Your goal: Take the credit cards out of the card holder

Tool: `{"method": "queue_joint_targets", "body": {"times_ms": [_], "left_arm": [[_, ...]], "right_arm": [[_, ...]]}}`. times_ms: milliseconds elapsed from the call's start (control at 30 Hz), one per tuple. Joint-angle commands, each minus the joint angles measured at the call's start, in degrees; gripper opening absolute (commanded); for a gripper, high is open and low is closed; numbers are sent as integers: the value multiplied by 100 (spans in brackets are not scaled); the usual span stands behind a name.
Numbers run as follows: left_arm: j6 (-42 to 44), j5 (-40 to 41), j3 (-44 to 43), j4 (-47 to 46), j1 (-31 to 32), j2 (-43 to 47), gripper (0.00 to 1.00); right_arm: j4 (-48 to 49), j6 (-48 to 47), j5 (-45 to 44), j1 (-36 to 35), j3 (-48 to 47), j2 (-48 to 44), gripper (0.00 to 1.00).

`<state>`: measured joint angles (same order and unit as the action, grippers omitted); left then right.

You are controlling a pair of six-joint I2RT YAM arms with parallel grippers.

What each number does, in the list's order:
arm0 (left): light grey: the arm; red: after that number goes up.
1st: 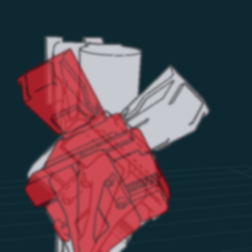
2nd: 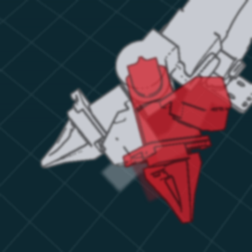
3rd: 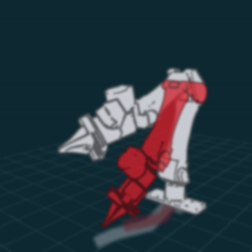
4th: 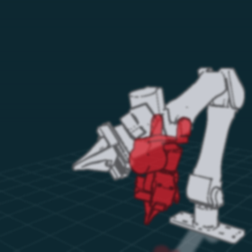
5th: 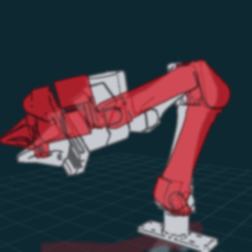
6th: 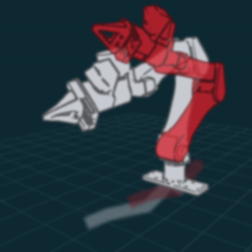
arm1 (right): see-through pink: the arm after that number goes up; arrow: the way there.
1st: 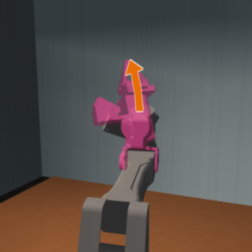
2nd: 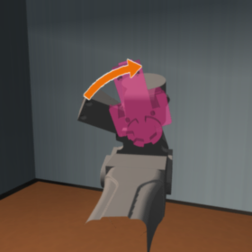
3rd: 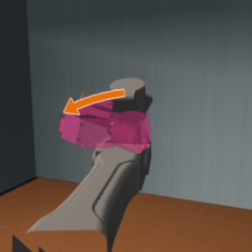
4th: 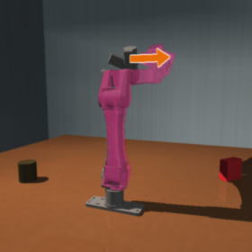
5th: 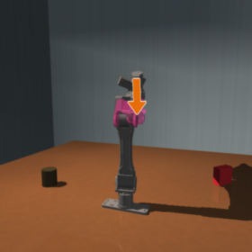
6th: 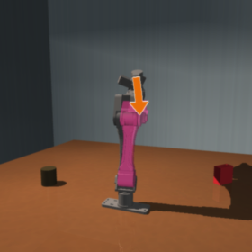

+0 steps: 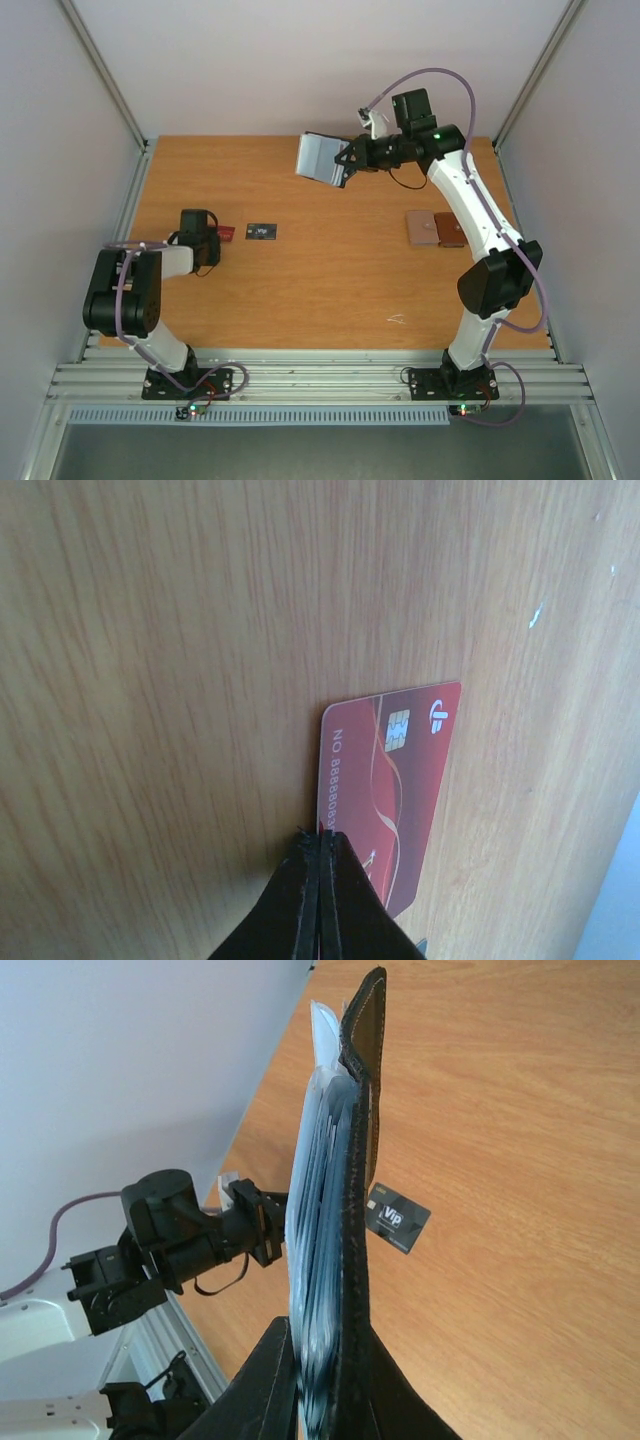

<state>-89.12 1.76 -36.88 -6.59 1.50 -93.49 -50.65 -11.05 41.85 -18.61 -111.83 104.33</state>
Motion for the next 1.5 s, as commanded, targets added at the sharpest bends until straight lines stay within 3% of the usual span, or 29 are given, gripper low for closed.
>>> {"method": "queue_joint_targets", "body": {"times_ms": [0, 633, 900, 1167, 1267, 1333, 1467], "left_arm": [[-484, 279, -109, 396, 160, -234, 0], [-1078, 301, -181, 714, 315, -363, 1], [-1057, 278, -108, 912, 347, -288, 25], [-878, 198, 292, 1081, 351, 328, 29], [-565, 208, 583, 1114, 351, 934, 31], [-32, 87, 793, 646, 343, 1463, 33], [1927, -728, 1029, -755, 340, 2530, 49]], "right_arm": [[-136, -168, 108, 81, -372, 21, 1], [-252, -300, 199, 173, -480, 25, 1], [-317, -340, 299, 182, -439, -64, 1], [-320, -337, 412, 177, -386, -214, 1], [-246, -322, 493, 146, -250, -328, 1], [-295, -433, 488, 60, -217, -395, 1], [-434, -654, 884, -99, -225, -511, 1]]}}
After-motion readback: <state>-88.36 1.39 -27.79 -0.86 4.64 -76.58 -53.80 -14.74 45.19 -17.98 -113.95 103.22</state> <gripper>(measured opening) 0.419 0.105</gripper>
